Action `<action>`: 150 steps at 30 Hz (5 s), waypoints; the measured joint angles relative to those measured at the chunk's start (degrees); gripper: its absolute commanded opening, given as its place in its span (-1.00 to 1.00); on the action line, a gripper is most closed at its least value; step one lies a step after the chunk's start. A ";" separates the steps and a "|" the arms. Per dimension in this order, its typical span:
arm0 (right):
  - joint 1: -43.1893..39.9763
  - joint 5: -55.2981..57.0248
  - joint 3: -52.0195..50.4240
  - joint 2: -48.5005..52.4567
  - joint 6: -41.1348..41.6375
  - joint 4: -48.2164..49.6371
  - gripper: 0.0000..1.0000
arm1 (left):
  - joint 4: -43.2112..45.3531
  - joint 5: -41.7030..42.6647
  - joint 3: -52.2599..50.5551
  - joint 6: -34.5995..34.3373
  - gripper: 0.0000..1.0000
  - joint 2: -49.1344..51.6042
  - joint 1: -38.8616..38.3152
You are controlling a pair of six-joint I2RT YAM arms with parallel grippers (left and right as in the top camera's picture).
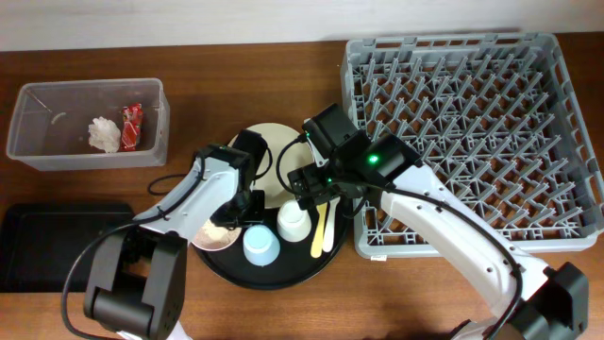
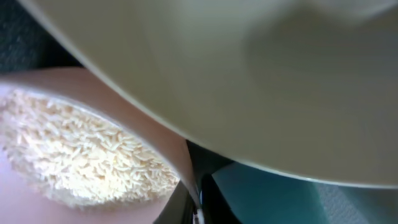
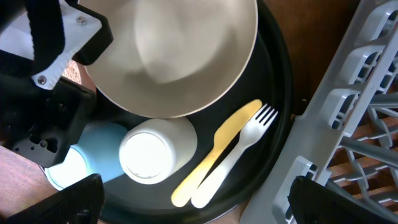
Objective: Sort waste into correct bins and load items into the dishwasher rack
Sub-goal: 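Grasp the rim of the pink rice bowl with the left gripper, then carry the pink bowl left and tip the rice onto the black tray, then return the empty pink bowl to the round tray and release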
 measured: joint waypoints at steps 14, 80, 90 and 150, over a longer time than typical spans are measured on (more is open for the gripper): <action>0.00 0.00 0.00 0.00 -0.02 0.00 0.96 | -0.13 -0.44 0.04 -0.04 -0.99 -0.26 0.00; 0.00 0.00 0.00 0.00 0.00 0.02 0.96 | 27.93 38.18 -7.85 18.05 -0.99 -9.09 71.87; 0.00 0.00 0.00 0.00 0.02 0.00 0.96 | 24.00 49.75 -7.89 19.96 -0.99 -9.09 80.91; 0.00 0.00 0.00 0.00 0.02 -0.02 0.96 | 54.95 78.60 -20.09 20.35 -0.99 -8.13 79.71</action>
